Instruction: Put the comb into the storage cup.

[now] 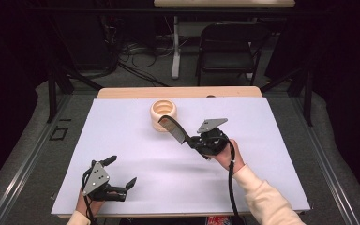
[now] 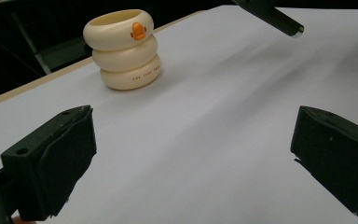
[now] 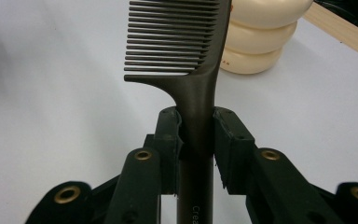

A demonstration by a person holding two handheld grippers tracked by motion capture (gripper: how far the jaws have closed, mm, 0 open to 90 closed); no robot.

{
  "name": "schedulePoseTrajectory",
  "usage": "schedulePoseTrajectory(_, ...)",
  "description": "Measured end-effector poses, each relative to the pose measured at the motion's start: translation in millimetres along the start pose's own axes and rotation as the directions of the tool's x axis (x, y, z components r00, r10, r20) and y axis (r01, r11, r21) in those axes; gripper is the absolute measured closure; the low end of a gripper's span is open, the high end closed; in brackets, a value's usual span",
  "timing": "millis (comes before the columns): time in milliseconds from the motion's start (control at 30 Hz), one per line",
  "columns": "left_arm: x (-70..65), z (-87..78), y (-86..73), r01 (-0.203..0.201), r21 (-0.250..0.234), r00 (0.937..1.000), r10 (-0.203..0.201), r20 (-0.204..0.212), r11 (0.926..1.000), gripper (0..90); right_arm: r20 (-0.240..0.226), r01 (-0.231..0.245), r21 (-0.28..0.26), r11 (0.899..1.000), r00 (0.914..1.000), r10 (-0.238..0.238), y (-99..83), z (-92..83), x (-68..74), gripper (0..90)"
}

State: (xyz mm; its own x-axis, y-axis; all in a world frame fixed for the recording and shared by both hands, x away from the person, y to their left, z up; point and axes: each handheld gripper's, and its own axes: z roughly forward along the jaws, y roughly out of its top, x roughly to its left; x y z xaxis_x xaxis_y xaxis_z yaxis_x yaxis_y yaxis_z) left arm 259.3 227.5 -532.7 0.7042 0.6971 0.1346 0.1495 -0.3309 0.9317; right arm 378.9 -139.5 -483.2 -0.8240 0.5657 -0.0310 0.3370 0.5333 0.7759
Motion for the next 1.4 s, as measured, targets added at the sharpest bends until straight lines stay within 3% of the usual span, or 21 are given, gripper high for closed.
schedulePoseTrajectory(1400, 0.4, 0.0, -0.2, 0.003, -0.001, 1.0, -0.003, -0.003, 1.0, 0.3, 0.04, -0.029, -0.103, 0.994, 0.9987, 0.034, 10.5, -8.0, -7.3, 72.1)
